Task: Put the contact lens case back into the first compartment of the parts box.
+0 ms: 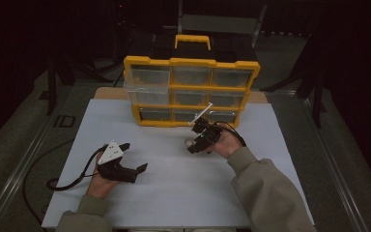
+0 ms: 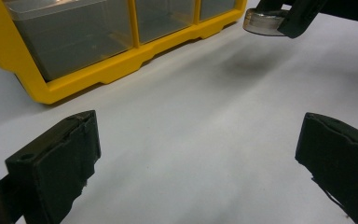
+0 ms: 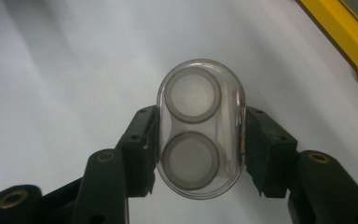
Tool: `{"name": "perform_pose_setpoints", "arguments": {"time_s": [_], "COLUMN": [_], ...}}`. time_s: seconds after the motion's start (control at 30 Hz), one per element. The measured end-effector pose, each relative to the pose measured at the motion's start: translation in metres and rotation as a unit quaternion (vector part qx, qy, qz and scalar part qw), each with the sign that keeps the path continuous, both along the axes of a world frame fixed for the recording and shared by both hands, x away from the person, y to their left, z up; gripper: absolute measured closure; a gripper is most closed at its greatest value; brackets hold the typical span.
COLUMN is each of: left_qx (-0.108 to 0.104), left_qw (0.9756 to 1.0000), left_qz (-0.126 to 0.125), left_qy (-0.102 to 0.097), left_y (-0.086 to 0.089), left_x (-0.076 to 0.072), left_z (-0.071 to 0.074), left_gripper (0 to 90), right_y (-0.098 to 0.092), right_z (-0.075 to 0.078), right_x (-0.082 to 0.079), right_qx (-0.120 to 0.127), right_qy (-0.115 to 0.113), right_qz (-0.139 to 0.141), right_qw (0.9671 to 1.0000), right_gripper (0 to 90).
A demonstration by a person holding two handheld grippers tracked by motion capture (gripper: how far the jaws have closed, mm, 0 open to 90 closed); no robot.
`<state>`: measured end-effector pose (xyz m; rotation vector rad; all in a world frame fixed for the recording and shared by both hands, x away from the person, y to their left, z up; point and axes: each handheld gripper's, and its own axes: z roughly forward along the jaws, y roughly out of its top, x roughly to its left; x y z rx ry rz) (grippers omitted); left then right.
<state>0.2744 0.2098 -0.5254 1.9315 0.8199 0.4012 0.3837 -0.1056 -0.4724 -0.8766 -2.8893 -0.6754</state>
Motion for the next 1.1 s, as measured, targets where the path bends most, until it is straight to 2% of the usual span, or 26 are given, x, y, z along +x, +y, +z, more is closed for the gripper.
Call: {"name": "perform_pose_setpoints", "arguments": {"time_s": [0.43,1.1], "left_qx": [-0.002,-0.008], "left_qw": [1.0000,0.9999], "left_qz": [0.003,0.008], "left_qy": [-0.003,-0.011], "left_y": [0.001,0.002], "left_x": [0.000,-0.001], "left_z": [0.001,0.002], "left_gripper": [0.7,0.7], "right_y": [-0.001,0.004], "right_z": [0.009,0.034], "right_x": [0.001,0.006], "right_qx": [0.004,0.010], "right_qy": [-0.006,-0.021], "right_qz": [-0.003,0.002], "right_qw": [1.0000,0.9997], "right_gripper": [49.0,49.0]}}
